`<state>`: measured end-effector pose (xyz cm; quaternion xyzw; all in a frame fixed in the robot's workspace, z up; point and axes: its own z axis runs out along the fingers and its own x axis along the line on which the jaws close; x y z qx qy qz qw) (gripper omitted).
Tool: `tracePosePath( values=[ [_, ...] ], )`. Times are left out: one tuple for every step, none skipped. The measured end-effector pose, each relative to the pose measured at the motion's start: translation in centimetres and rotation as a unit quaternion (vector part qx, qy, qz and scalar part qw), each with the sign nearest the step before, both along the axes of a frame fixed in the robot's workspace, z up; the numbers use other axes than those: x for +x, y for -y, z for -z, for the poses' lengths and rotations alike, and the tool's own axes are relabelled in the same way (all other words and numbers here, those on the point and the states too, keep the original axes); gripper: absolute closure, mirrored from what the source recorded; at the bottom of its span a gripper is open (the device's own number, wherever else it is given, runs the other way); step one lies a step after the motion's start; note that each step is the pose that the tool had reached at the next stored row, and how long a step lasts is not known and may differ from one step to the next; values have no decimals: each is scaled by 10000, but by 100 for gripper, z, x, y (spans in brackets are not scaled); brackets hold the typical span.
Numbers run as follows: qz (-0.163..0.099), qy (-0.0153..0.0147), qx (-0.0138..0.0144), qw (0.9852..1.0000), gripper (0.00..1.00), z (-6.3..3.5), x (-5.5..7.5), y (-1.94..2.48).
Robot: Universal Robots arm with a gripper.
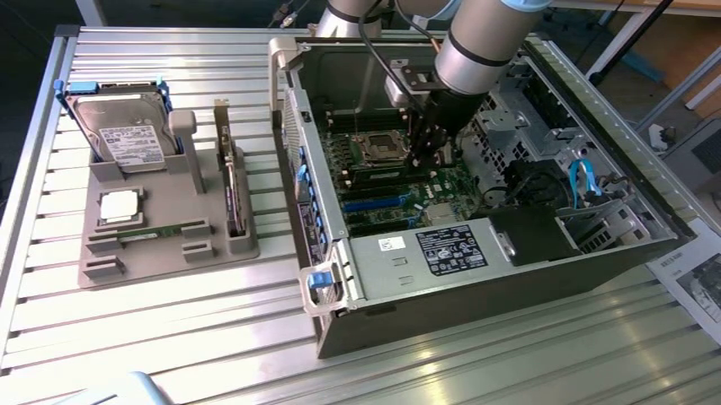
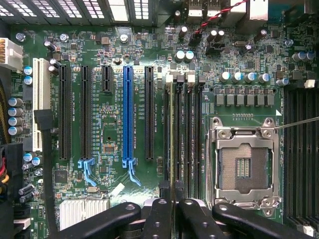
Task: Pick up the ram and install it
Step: 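Insert the ram into the slot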
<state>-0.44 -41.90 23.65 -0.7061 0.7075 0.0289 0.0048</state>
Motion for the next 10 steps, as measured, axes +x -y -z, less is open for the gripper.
tracePosePath(
  values=[
    [0, 4, 0, 10000, 88, 3, 0, 0],
    [0, 7, 1, 10000, 88, 5, 0, 0],
    [1, 11, 1, 10000, 88, 8, 0, -1],
    [0, 12, 0, 10000, 88, 8, 0, 0],
    [0, 13, 0, 10000, 88, 9, 0, 0],
    [0, 14, 1, 10000, 88, 10, 0, 0],
    [0, 14, 1, 10000, 88, 10, 0, -1],
    [1, 14, 1, 10000, 88, 11, -1, -1],
    [0, 14, 1, 10000, 88, 11, -1, -1],
    [0, 14, 2, 10000, 88, 11, -2, -1]
  ],
)
